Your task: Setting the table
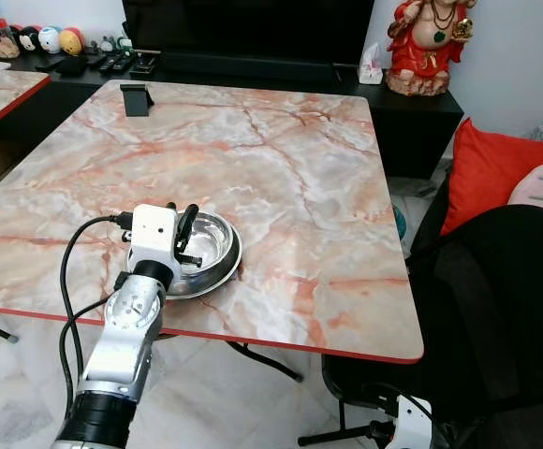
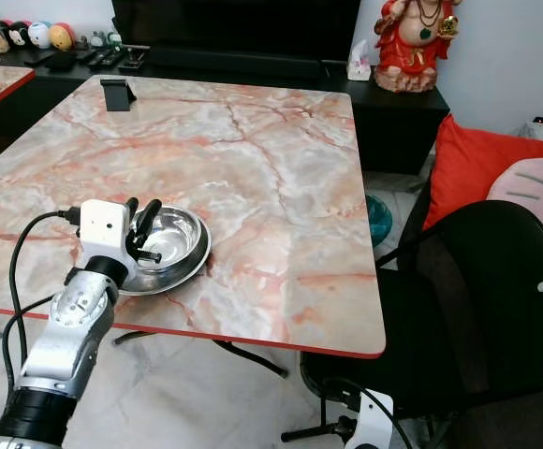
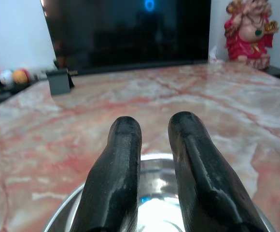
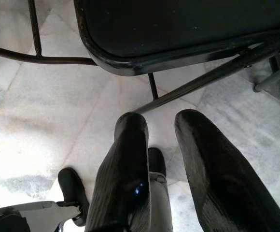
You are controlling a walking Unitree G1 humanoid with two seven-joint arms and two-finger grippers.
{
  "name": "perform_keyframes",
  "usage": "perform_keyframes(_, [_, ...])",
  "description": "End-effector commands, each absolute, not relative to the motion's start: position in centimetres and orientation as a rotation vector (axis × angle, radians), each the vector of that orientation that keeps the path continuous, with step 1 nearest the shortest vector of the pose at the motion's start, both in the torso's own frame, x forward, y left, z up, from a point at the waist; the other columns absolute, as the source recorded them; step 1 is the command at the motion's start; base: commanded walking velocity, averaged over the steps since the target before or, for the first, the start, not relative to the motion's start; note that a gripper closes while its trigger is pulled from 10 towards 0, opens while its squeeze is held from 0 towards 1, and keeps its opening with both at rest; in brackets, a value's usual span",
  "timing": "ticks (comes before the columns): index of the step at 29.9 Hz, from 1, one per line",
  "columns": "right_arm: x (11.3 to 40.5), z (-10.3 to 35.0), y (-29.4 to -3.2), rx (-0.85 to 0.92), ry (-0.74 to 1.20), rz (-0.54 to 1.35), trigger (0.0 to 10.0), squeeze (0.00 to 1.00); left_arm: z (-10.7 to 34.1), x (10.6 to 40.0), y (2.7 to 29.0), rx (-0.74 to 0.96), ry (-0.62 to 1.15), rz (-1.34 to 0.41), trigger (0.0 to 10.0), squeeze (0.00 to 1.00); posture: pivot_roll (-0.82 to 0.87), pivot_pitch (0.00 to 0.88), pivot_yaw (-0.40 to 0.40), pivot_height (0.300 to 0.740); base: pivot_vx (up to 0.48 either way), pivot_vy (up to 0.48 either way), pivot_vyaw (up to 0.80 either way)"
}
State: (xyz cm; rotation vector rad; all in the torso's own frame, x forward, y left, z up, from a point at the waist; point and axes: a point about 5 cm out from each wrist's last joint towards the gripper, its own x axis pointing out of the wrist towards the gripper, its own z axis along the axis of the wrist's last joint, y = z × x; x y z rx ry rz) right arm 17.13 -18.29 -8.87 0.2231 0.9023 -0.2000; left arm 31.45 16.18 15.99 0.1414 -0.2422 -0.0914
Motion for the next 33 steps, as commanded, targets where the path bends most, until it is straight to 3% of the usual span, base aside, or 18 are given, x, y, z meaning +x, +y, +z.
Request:
perform_keyframes(1, [16.71, -9.01, -18.53, 0.23, 0.905, -0.223, 10.0, 0.0, 16.29, 31.36, 15.92, 0.162, -0.278, -0.094, 10.0, 0.0, 0.07, 0.0, -0.046, 0.74, 0.0, 0.315, 0.0])
perform_keyframes(33, [16.73, -9.0, -18.44, 0.237, 0.898, -0.245, 10.0, 0.0, 16.82, 32.15, 16.16, 0.161, -0.334, -0.066, 10.0, 0.0, 0.08, 0.0, -0.038, 0.74, 0.0, 0.471, 0.0])
